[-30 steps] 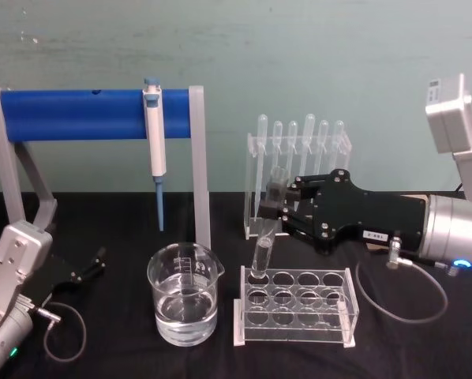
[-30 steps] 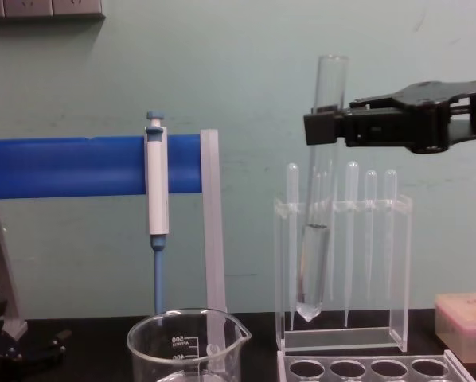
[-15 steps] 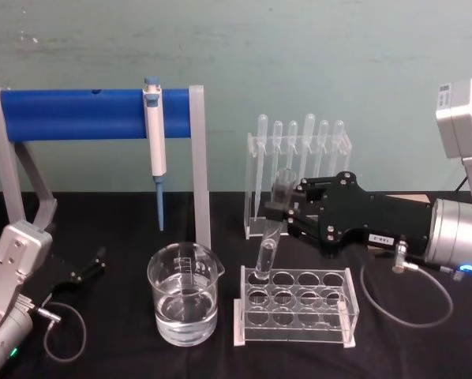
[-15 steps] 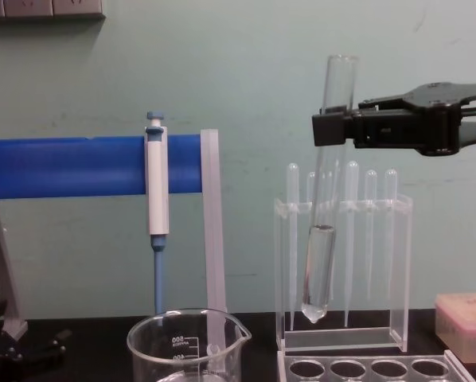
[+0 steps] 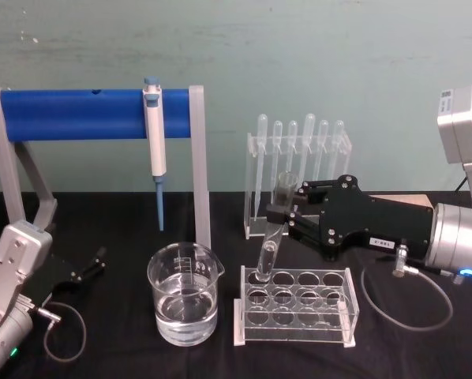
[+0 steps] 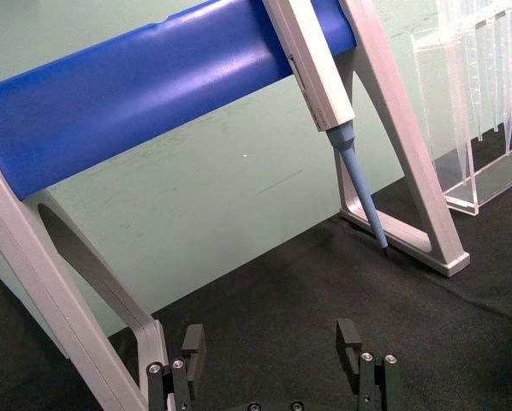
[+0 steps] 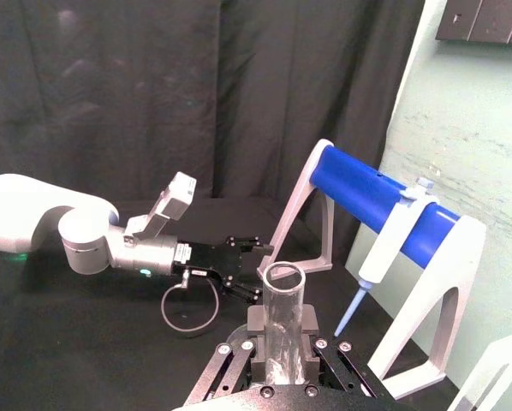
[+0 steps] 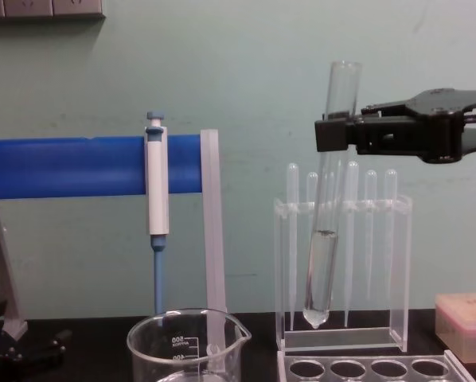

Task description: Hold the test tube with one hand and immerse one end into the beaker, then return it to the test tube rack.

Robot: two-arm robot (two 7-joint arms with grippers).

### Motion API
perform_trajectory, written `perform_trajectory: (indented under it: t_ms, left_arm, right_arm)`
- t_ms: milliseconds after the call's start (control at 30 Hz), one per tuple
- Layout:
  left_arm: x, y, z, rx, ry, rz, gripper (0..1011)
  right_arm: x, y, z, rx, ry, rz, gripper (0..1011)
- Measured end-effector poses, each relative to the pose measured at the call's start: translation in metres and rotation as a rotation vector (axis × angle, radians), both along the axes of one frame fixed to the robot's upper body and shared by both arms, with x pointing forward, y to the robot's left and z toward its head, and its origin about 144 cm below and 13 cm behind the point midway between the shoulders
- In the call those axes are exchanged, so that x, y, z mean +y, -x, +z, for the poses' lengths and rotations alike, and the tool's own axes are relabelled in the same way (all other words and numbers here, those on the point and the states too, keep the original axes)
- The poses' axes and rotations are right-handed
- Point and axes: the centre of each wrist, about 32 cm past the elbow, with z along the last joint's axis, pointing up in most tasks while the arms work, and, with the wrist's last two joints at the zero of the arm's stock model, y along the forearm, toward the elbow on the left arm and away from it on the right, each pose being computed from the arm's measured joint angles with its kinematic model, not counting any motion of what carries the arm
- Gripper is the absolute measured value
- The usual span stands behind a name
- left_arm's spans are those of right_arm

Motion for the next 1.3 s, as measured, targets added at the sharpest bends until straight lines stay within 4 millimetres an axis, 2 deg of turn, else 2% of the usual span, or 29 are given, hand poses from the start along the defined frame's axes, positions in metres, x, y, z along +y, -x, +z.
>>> perform_trajectory:
  t_ms: [667,1300]
  left_arm:
    - [0.0,0.0,0.0,0.0,0.0,0.0,1000]
    - [0.0,0.0,0.0,0.0,0.0,0.0,1000]
  right_arm:
    - [-0.006,0.007,-0.011,-0.011,0.023,-0.031,224]
    - [-0.02,0.015,-0.041,-0.045,0.037,-0.071,224]
